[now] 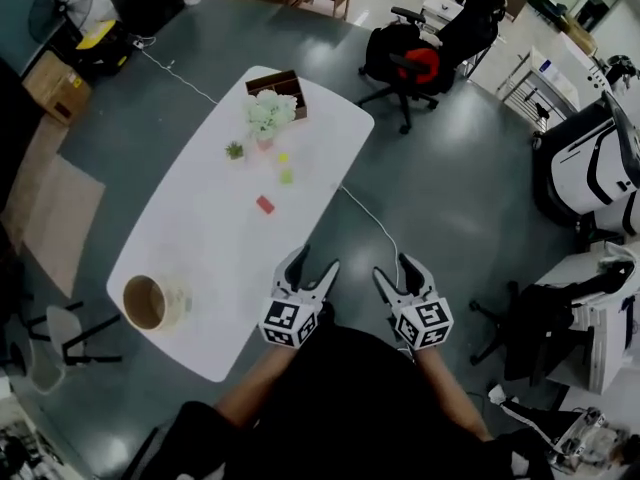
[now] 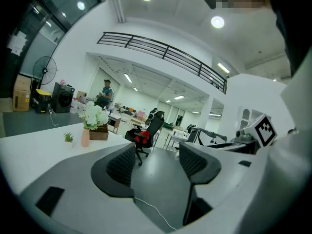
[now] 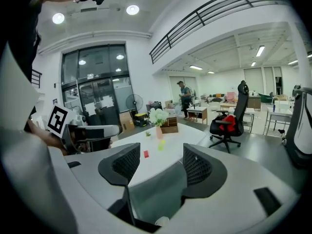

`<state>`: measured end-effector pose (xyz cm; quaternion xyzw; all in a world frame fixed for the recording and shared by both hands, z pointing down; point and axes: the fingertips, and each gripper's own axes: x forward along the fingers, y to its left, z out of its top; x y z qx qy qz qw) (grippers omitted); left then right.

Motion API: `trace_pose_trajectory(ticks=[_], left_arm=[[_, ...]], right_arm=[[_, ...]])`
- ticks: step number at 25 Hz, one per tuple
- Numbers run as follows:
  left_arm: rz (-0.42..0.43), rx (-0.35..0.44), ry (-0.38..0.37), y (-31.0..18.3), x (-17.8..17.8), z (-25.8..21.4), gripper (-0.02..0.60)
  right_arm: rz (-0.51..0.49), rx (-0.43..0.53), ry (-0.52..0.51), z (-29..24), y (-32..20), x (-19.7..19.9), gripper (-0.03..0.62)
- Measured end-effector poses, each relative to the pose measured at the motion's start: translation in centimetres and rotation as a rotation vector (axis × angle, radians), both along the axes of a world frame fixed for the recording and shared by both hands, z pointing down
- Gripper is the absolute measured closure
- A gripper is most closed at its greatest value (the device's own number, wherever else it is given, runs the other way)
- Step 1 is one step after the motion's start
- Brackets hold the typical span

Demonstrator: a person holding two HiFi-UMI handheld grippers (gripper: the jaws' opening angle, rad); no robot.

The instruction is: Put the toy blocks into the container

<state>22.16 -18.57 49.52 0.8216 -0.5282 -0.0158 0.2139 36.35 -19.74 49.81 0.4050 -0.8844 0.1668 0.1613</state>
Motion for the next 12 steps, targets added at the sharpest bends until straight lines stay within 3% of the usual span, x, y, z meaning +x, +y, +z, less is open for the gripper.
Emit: trace_pose_trajectory(ticks=[12], left_arm=[[-0.057, -0.039, 0.023, -5.4, -5.3, 2.6, 0.324]], right_arm=[[-0.048, 0.03, 0.032, -0.2, -8.5, -6.2, 0.349]])
